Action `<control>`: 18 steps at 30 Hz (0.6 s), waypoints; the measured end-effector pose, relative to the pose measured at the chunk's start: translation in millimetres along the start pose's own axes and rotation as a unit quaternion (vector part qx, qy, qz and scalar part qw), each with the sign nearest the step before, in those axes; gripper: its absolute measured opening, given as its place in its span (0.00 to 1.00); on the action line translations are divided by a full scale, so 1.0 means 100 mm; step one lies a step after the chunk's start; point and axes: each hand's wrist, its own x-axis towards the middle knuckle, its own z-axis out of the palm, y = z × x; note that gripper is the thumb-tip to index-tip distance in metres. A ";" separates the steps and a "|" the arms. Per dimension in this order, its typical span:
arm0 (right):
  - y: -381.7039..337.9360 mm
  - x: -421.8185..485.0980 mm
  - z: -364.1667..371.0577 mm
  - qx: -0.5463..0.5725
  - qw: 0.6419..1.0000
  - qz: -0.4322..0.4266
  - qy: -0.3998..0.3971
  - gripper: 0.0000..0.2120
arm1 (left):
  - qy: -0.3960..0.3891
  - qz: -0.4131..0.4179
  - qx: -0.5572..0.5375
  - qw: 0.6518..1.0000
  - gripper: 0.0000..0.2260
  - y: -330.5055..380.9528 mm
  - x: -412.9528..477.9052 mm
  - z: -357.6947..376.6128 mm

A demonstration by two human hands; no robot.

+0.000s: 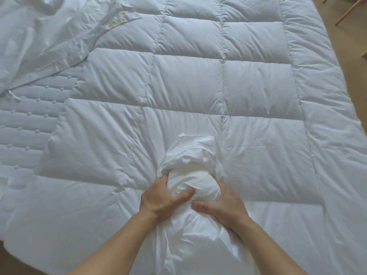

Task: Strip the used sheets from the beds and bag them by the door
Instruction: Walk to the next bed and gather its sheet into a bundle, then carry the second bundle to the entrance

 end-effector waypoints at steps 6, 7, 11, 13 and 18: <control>-0.16 -0.30 -0.25 0.012 0.998 -0.052 0.026 0.42 | 0.079 0.067 0.008 0.995 0.26 0.32 -0.31 -0.16; -0.25 -0.34 -0.35 0.012 0.997 -0.065 0.037 0.42 | 0.091 0.083 0.010 0.992 0.26 0.44 -0.35 -0.25; -0.72 -0.58 -0.93 0.019 0.989 -0.106 0.097 0.43 | 0.121 0.154 0.019 0.980 0.29 1.14 -0.49 -0.65; -0.97 -0.76 -1.28 0.010 0.984 -0.126 0.126 0.41 | 0.138 0.187 0.016 0.973 0.29 1.53 -0.63 -0.83; -1.45 -1.36 -2.08 -0.021 0.970 -0.154 0.190 0.44 | 0.168 0.249 -0.011 0.954 0.33 2.37 -1.08 -1.11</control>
